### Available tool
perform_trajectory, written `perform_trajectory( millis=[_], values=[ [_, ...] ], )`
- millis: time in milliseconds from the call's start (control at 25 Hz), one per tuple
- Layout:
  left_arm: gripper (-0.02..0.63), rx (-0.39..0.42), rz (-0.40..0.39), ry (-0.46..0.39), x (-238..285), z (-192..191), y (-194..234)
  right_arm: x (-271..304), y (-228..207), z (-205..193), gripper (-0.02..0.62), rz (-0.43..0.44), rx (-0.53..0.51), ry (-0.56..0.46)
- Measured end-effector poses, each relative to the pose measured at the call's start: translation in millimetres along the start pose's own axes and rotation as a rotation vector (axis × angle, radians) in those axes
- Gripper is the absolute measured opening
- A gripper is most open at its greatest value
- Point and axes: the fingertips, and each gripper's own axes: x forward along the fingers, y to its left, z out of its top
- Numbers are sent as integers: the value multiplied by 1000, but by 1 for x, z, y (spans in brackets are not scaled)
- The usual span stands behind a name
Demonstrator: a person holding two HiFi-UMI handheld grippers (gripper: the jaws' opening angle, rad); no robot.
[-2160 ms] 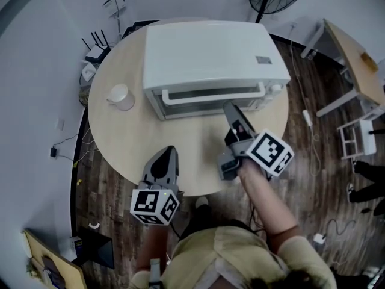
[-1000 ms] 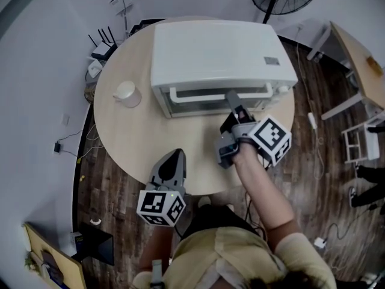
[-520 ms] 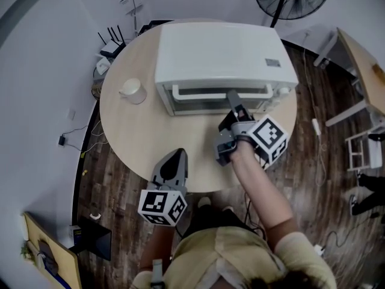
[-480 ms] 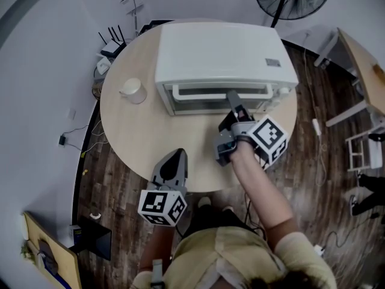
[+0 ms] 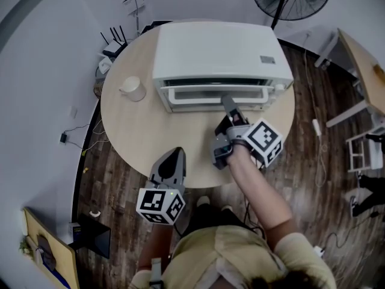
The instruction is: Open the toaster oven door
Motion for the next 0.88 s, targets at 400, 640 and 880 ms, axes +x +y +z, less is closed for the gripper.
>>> perform_trajectory(
  millis=[400,640,880],
  values=[
    [2,4,-3,8,-8,-5,-14,-21,-7,-13,133,1,-32,39],
    [2,1,3,16,-11,-9,-15,-29,-12,-19,138,2,-55,55],
    [2,-5,0,35,-12,-19,-20,-41,-20,-27,140,-3,-66,75]
  ],
)
